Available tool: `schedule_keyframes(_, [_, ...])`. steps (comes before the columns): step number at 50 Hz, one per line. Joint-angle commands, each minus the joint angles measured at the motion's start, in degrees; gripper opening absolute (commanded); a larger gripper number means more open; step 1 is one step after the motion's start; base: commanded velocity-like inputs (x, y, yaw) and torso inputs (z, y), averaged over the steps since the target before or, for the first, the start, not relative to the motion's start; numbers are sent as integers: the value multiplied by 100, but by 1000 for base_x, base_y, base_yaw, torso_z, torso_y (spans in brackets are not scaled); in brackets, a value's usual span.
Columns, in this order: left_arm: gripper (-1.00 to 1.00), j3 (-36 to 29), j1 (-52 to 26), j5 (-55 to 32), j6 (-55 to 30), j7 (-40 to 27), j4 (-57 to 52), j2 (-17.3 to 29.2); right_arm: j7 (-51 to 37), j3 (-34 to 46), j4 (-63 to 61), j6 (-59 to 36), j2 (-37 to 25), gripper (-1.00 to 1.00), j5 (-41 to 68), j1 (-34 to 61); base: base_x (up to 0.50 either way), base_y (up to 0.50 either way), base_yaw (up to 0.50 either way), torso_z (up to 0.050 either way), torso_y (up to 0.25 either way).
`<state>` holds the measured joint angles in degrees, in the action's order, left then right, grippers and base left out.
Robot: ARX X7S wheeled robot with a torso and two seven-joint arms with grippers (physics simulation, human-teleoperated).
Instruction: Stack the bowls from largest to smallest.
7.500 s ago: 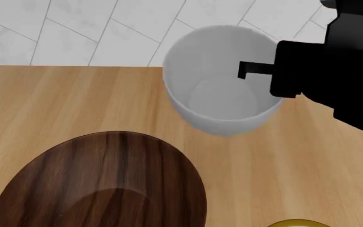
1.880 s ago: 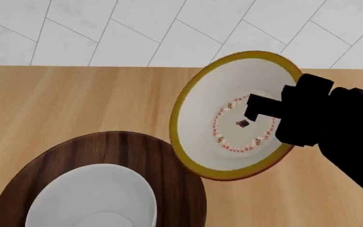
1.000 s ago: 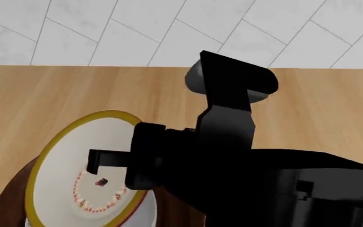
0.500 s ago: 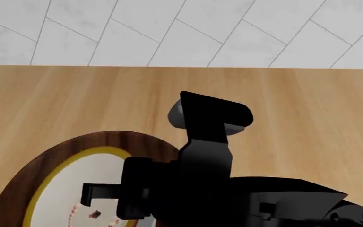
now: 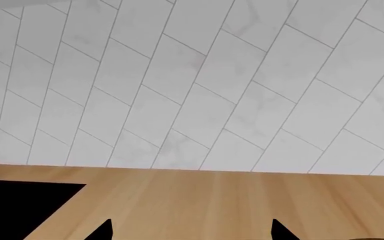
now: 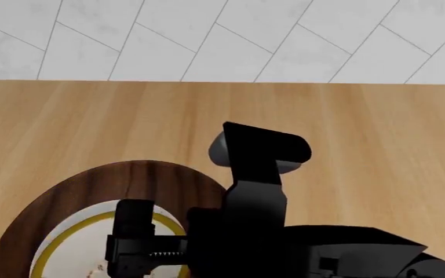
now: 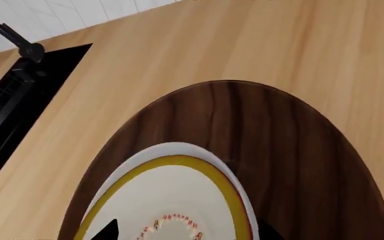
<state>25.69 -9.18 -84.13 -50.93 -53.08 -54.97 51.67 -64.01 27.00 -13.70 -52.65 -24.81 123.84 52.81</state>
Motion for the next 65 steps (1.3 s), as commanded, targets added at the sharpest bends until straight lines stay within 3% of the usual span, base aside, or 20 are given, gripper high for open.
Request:
schedule_keyframes(1, [100, 132, -38, -23, 46, 100, 13, -87, 106, -128, -80, 55, 85, 100, -125, 114, 0, 0, 0, 0, 0])
schedule_keyframes(11, [100, 85, -19, 78, 58, 157, 22, -131, 56, -231, -311, 67, 27, 100, -88, 435, 0, 0, 0, 0, 0])
schedule_keyframes(16, [100, -5, -24, 124, 66, 197, 88, -200, 213, -447, -633, -123, -185, 100, -681, 819, 0, 0, 0, 0, 0])
schedule_keyframes(21, [100, -78, -448, -210, 39, 65, 221, 212, 270, -793, -1065, -204, -585, 100, -1200, 1052, 0, 0, 0, 0, 0])
schedule_keyframes(24, [100, -370, -1031, -231, -41, 295, 568, 653, 312, -1090, -1371, -289, -983, 100, -1612, 1248, 0, 0, 0, 0, 0])
schedule_keyframes(29, [100, -1183, -1909, -381, -160, 376, 837, 744, 400, -1243, -1515, -487, -1424, 100, -1745, 1380, 0, 0, 0, 0, 0])
schedule_keyframes(34, [100, -1958, -3395, -702, -427, 491, 1466, 951, 463, -1523, -1349, -532, -1907, 100, -1794, 1514, 0, 0, 0, 0, 0])
schedule_keyframes(39, [100, -2361, -4509, -1073, -665, 625, 2078, 1085, 777, -1736, -977, -725, -2451, 100, -1930, 1720, 0, 0, 0, 0, 0])
schedule_keyframes(47, [100, -2854, -5619, -1492, -938, 858, 2811, 938, 966, -1830, -787, -859, -2817, 100, -2092, 1793, 0, 0, 0, 0, 0])
schedule_keyframes(54, [100, -3323, -6563, -1440, -1283, 863, 3195, 725, 1166, -1480, -232, -1318, -2817, 100, -2314, 2793, 0, 0, 0, 0, 0])
schedule_keyframes(65, [100, -3783, -7609, -1461, -1635, 878, 3800, 360, 1453, -1136, 328, -1632, -2642, 100, -2726, 3624, 0, 0, 0, 0, 0])
